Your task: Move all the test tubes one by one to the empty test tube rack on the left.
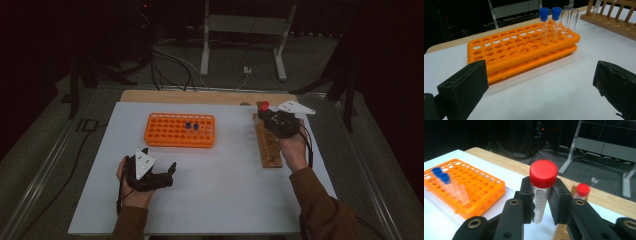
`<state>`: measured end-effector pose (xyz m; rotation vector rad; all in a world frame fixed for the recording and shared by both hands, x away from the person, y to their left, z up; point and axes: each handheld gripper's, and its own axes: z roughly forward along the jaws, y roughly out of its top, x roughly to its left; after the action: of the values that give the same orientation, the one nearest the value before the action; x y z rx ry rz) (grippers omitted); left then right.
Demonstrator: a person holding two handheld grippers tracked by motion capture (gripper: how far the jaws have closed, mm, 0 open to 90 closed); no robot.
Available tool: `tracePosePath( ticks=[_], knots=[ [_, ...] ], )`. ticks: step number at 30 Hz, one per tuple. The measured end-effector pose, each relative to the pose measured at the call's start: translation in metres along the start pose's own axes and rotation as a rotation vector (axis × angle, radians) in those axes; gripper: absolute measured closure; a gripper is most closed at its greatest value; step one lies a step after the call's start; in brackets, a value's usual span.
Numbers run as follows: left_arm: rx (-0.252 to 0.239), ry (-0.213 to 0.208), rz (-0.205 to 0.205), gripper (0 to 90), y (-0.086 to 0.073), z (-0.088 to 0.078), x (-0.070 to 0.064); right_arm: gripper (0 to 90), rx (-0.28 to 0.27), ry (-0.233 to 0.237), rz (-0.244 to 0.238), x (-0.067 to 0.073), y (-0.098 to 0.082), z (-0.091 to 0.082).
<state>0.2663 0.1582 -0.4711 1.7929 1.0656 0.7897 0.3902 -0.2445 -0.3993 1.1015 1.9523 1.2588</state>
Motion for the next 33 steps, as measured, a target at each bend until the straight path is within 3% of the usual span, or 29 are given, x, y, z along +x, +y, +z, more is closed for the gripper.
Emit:
tracePosePath(
  ticks=[5,15,26,32,33],
  knots=[
    [-0.005,-0.018,0.004,0.4,0.005,0.001,-0.003,75.0,0.013,0.033,-0.013,0.012,-0.005,0.000],
    [-0.015,-0.085,0.057,1.1,0.024,0.012,-0.021,75.0,0.018,0.102,-0.020,0.031,-0.008,-0.001],
    [-0.022,-0.182,0.066,1.0,0.042,0.033,-0.037,74.9,0.031,0.168,-0.037,0.054,-0.012,0.000],
    [-0.026,-0.226,0.057,1.0,0.046,0.042,-0.044,74.9,0.036,0.201,-0.053,0.067,-0.014,0.002],
    [-0.029,-0.238,0.039,1.0,0.047,0.044,-0.044,74.9,0.035,0.205,-0.054,0.068,-0.014,0.002]
  ],
)
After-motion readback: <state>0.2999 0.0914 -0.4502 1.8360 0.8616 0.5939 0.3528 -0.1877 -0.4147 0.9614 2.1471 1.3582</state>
